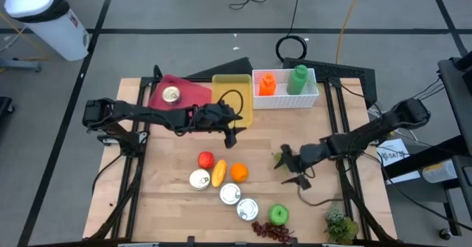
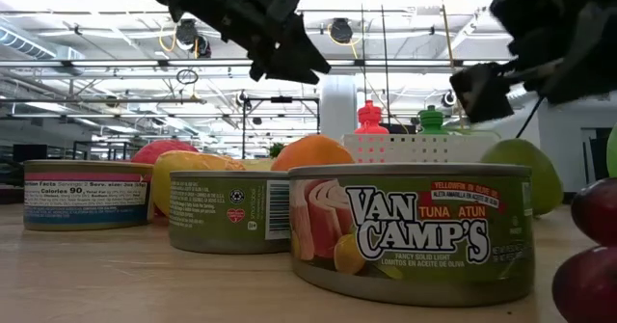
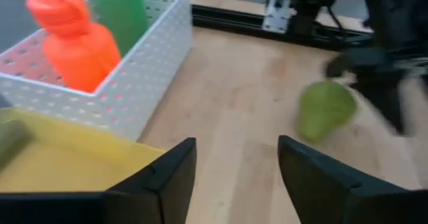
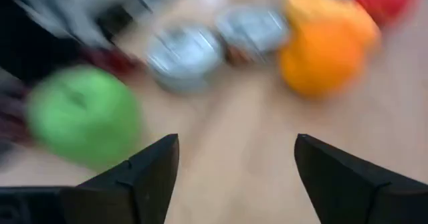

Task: Pick & Place Food Item
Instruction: Put the green pear into the yellow bin

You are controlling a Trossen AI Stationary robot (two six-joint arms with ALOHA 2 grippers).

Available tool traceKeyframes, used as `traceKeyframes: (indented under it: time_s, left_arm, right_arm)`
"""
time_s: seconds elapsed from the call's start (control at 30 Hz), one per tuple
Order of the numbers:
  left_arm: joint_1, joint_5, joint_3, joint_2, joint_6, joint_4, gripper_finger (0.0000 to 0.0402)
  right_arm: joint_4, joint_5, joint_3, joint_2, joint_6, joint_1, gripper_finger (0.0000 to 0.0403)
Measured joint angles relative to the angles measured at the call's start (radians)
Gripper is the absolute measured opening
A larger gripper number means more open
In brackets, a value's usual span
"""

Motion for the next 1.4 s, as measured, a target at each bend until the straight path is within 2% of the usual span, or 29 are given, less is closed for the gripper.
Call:
traceKeyframes:
  time_s: [0.07,0.17,0.27,0.57,0.8,0.97,1.07,1.23,1.4]
  left_arm:
    - [-0.017,0.0,0.0,0.008,0.0,0.002,0.0232]
    - [-0.033,-0.002,0.001,0.029,0.007,0.021,0.024]
    - [-0.038,-0.008,0.0,0.06,0.007,0.019,0.0241]
    - [-0.028,-0.009,0.0,0.133,0.004,0.054,0.0241]
    - [-0.028,-0.009,0.0,0.131,0.003,0.076,0.0241]
    - [-0.028,-0.009,0.0,0.131,0.003,0.081,0.0241]
    - [-0.028,-0.009,0.0,0.131,0.002,0.091,0.0241]
    - [-0.028,-0.009,0.0,0.131,0.001,0.09,0.0241]
    - [-0.028,-0.009,0.0,0.131,0.0,0.09,0.0241]
  right_arm:
    - [-0.199,0.14,0.067,-0.001,-0.012,0.024,0.0282]
    - [-0.41,0.341,0.137,-0.001,0.016,0.05,0.0276]
    - [-0.534,0.452,0.177,-0.002,0.067,0.061,0.027]
    - [-0.739,0.487,0.179,-0.005,0.106,0.055,0.0271]
    - [-0.728,0.552,0.179,-0.025,0.081,0.032,0.0266]
    - [-0.679,0.543,0.179,-0.098,0.2,0.028,0.0265]
    - [-0.681,0.461,0.18,-0.159,0.254,-0.009,0.0265]
    - [-0.839,0.454,0.18,-0.253,0.251,-0.045,0.0271]
    - [-0.977,0.473,0.18,-0.321,0.251,-0.073,0.0307]
